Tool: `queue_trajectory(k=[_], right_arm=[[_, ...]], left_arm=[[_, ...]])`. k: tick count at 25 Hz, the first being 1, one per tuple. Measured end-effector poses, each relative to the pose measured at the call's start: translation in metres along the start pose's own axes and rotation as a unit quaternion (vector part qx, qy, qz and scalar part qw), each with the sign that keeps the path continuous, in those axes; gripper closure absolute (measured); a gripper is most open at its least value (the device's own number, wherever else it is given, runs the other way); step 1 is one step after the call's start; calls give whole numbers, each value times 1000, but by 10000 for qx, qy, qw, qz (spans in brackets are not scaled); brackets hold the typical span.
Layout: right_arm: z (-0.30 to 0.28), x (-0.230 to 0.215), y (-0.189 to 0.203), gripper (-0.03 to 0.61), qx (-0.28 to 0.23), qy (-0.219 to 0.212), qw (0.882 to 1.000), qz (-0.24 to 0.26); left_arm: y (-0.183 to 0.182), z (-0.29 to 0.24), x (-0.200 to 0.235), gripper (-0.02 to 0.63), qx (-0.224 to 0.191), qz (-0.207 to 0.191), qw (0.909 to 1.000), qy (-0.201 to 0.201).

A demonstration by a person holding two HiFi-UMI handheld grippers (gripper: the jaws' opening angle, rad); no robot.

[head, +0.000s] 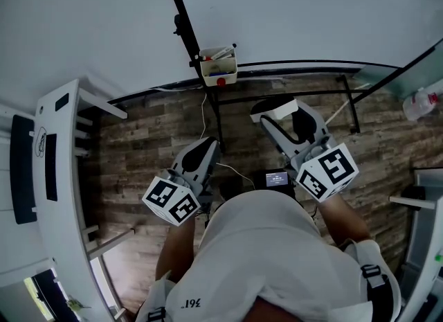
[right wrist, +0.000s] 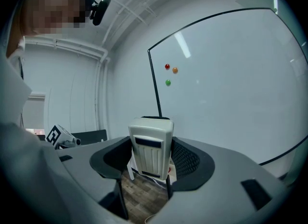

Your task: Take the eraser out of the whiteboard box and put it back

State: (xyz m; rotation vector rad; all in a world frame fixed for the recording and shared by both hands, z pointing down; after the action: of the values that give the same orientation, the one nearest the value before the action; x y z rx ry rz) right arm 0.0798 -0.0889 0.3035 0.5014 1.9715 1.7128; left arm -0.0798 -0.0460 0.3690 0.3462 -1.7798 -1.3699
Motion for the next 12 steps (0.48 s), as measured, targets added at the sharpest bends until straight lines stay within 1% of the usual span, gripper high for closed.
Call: queue_trajectory(k=[6,12], right_arm=[[9,-1,15,308,172,68,9998,-61],[12,2,29,308,307,69,9994,-110]], left_arm=[[12,5,-2,603,104,104,9999,22],[23,11,-1,603,172,111,9998,35]])
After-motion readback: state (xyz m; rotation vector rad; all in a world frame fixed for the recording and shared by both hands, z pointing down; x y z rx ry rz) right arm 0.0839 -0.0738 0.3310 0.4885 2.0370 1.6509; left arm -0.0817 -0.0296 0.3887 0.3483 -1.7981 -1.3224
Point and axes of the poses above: the fingertips, and each gripper's own axes: z backward along the fingers, x to its left, y out of its underside, the point moved 2 cm from there along z, backward along the fingers, and after that the axes turned 6 degrees about y, right-handed, at the moved point
